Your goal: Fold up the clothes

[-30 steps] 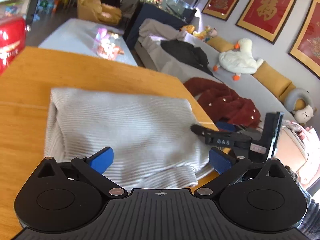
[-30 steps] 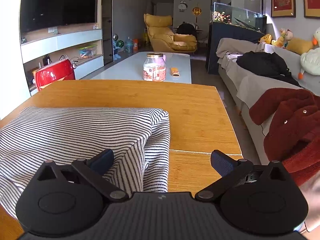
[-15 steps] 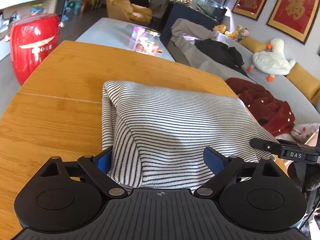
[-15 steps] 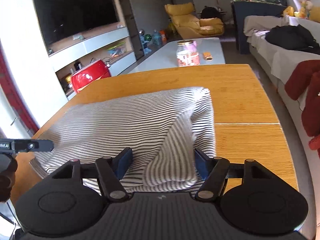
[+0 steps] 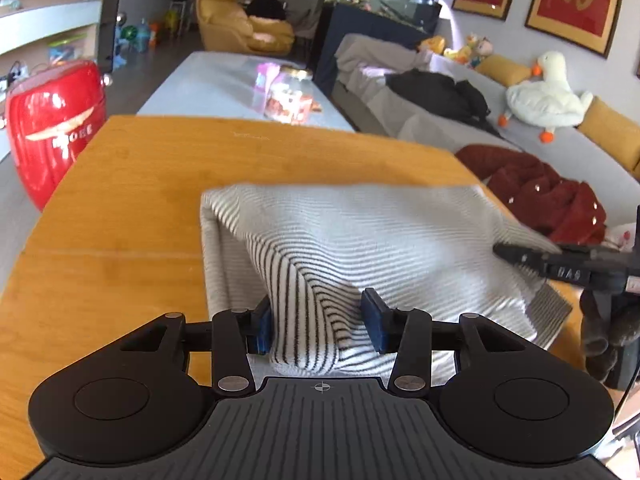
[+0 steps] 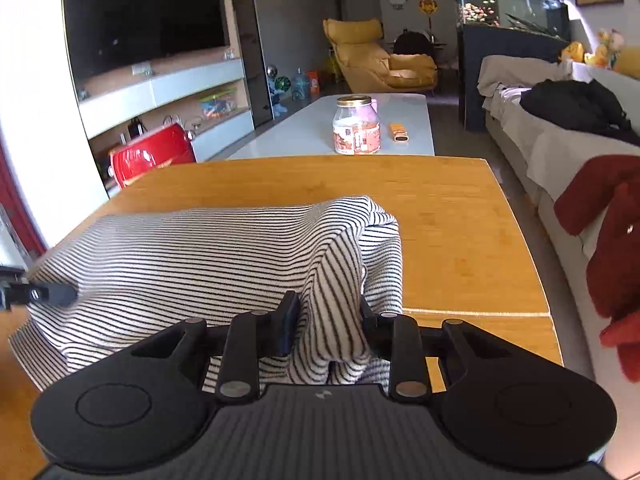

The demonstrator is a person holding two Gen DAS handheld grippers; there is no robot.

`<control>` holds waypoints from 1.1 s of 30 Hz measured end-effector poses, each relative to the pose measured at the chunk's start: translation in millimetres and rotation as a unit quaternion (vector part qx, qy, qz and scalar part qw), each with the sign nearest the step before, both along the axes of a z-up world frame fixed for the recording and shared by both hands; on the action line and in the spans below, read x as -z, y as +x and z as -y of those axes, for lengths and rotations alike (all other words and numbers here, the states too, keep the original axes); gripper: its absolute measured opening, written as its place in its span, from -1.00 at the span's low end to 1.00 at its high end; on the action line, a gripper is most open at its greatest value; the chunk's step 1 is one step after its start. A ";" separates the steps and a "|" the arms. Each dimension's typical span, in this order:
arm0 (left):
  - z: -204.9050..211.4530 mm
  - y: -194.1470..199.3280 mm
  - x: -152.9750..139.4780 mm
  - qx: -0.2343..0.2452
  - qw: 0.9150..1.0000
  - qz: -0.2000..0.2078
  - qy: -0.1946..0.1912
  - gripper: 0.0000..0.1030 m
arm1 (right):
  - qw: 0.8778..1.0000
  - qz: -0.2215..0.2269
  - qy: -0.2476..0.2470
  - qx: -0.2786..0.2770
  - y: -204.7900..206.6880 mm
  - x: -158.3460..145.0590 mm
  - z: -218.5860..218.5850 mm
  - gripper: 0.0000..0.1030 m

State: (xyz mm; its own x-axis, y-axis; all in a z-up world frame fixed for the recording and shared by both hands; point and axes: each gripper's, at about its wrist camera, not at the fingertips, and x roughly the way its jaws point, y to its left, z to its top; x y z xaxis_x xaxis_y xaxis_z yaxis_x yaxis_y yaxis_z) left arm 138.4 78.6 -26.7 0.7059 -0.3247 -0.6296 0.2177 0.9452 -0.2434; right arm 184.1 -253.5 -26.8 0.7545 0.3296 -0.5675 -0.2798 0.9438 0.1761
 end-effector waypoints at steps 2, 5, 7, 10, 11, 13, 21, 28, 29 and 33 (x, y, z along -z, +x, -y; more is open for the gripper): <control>-7.3 -7.3 2.4 -0.002 1.000 0.004 -0.008 0.03 | 1.000 -0.006 0.014 0.000 -7.7 -0.5 6.5 -0.47; -13.9 -9.3 -3.8 -0.019 1.000 -0.001 -0.016 0.08 | 1.000 -0.004 0.000 -0.003 -15.4 -2.2 5.0 -0.45; -12.5 -11.4 -10.5 -0.031 0.999 0.009 -0.004 0.17 | 1.000 -0.003 -0.011 0.000 -17.8 -5.7 0.6 -0.35; -8.3 -19.7 -28.5 -0.029 0.999 0.043 -0.003 0.53 | 0.999 0.003 -0.033 0.004 -21.9 -10.7 -5.7 0.07; -7.0 -22.3 -34.5 -0.024 0.998 0.053 -0.008 0.66 | 0.999 0.005 -0.042 0.004 -22.8 -12.6 -6.8 0.21; -1.2 -24.7 -43.9 -0.005 0.998 0.062 -0.025 0.74 | 0.999 0.016 -0.050 0.003 -23.4 -19.9 -6.9 0.53; 27.0 0.2 -20.1 0.066 0.990 -0.028 -0.119 0.84 | 0.997 0.031 -0.063 0.036 -6.0 -26.2 -3.0 0.92; 29.7 21.2 -1.0 0.058 0.993 -0.031 -0.099 0.89 | 0.995 -0.001 -0.084 0.044 -16.1 -0.4 -2.1 0.93; 28.3 25.5 -0.3 0.055 0.993 -0.028 -0.098 0.89 | 0.996 -0.001 -0.085 0.042 -19.7 0.0 -3.1 0.93; 22.8 45.7 0.0 0.036 0.995 -0.018 -0.090 0.89 | 0.997 -0.010 -0.076 0.014 -36.0 -1.8 -10.4 0.94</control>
